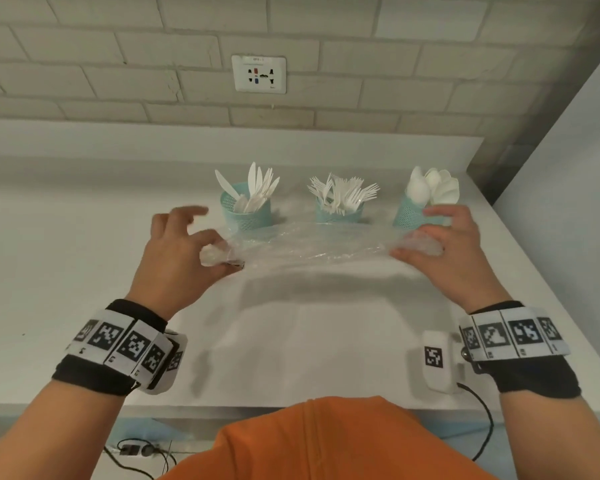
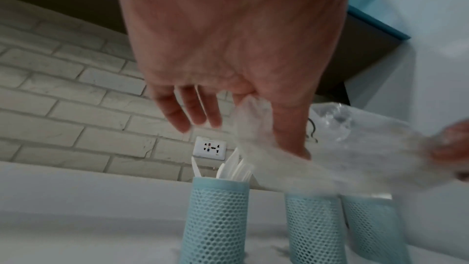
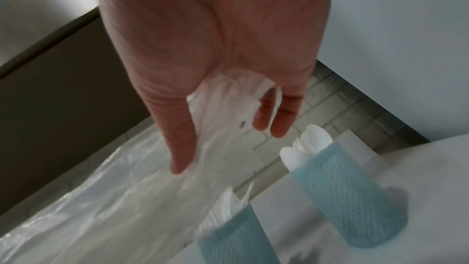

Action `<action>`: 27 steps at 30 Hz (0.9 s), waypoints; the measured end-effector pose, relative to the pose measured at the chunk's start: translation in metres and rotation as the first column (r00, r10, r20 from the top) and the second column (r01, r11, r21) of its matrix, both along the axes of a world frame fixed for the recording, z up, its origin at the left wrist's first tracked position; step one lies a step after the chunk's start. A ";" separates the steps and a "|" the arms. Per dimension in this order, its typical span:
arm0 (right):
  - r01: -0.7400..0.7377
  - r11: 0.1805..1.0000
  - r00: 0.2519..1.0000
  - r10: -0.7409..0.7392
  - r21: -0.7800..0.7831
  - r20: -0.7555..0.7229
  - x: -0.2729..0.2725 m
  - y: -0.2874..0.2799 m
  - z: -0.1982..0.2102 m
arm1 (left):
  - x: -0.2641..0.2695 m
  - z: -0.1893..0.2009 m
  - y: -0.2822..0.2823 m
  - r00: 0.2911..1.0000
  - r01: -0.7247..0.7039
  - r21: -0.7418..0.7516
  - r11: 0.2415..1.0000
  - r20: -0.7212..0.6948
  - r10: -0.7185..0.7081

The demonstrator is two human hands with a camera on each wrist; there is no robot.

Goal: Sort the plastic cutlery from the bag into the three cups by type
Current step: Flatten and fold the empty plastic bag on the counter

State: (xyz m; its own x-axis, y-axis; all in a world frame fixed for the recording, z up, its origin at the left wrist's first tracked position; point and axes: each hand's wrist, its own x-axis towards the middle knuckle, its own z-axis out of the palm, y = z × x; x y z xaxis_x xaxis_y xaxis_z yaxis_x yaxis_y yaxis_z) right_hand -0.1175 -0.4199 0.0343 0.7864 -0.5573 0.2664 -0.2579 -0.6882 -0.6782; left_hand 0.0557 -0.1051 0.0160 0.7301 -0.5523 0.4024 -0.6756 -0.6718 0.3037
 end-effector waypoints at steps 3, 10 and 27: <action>-0.134 0.989 0.989 0.138 -0.067 0.047 0.004 0.006 0.022 | -0.018 0.010 -0.015 0.978 0.205 -0.103 0.973 -0.022 -0.209; -0.136 0.990 0.988 0.138 -0.030 0.074 0.022 0.026 0.052 | -0.041 0.000 -0.060 0.922 0.360 0.157 0.920 0.092 -0.377; -0.237 0.971 0.953 0.231 0.008 0.195 0.038 0.069 0.011 | -0.022 0.023 -0.082 0.799 0.390 -0.277 0.878 -0.372 -0.473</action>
State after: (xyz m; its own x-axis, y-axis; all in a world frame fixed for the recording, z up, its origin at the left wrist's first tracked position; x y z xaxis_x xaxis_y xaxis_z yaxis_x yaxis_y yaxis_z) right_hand -0.0799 -0.3508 0.0451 0.8320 -0.3736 0.4101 0.0446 -0.6918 -0.7207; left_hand 0.0339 -0.1867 0.0395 0.5520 -0.7993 0.2377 -0.6627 -0.2475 0.7068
